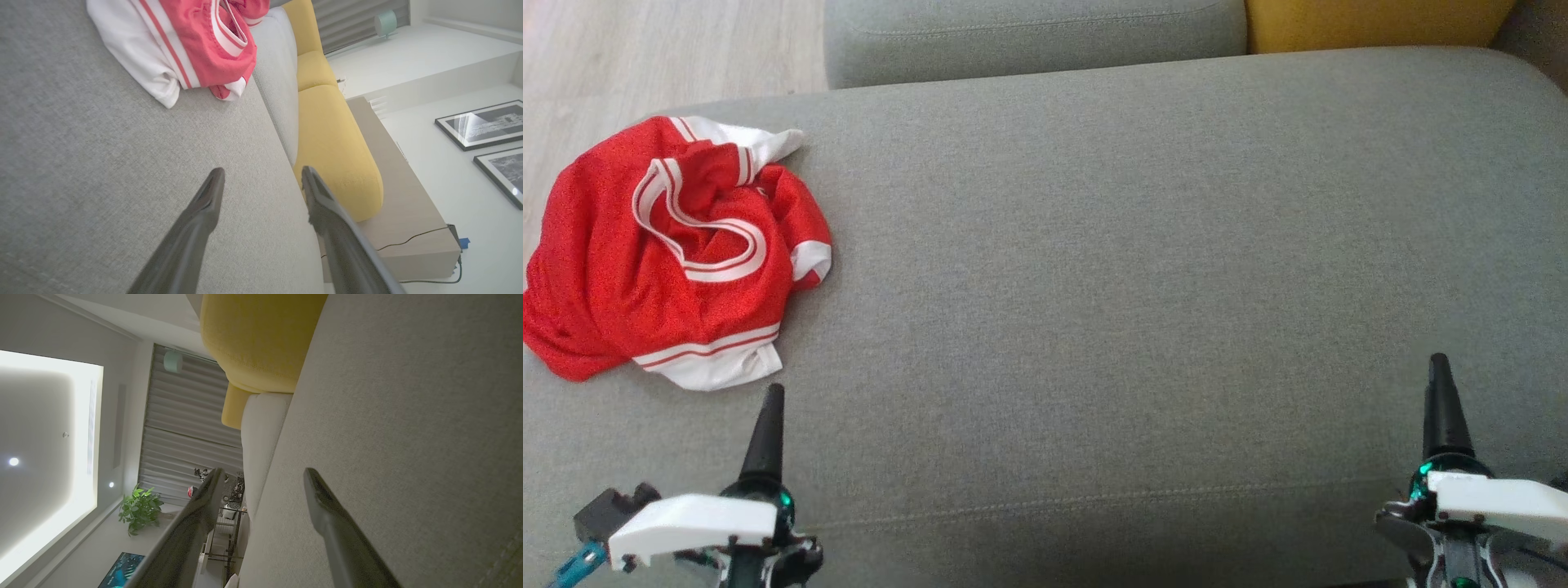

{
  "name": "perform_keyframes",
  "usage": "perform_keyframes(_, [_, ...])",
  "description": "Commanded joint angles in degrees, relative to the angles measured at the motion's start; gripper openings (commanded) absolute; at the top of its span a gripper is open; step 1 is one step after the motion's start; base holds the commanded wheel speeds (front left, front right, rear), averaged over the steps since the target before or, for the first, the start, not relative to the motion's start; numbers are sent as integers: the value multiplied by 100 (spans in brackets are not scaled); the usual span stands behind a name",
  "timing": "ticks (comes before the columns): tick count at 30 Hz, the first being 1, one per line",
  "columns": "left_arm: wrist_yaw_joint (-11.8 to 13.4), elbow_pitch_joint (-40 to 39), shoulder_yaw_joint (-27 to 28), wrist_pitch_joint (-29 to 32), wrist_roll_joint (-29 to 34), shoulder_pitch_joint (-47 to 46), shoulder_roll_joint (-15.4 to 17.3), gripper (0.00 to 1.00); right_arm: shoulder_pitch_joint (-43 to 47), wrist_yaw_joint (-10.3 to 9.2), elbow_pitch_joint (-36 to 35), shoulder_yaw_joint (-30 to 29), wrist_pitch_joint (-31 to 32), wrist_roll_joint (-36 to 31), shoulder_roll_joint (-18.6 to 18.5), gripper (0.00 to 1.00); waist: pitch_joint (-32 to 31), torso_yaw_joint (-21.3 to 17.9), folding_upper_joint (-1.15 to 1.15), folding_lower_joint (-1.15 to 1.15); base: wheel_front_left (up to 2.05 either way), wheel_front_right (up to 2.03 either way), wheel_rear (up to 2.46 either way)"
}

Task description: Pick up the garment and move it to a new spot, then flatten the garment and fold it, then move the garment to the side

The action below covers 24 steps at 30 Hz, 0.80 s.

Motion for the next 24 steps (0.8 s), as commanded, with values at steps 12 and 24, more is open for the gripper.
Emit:
perform_keyframes(12, [162,-475,-152,-238,1034,-223,71,100,-352,24,-346,424,-256,-1073,-29,100,15,7,0,0,0,0,0])
perform_keyframes(24, [275,-751,-302,-439,1937,-236,82,100,-423,27,-466,731,-457,-1999,-31,100,50,13,0,0,0,0,0])
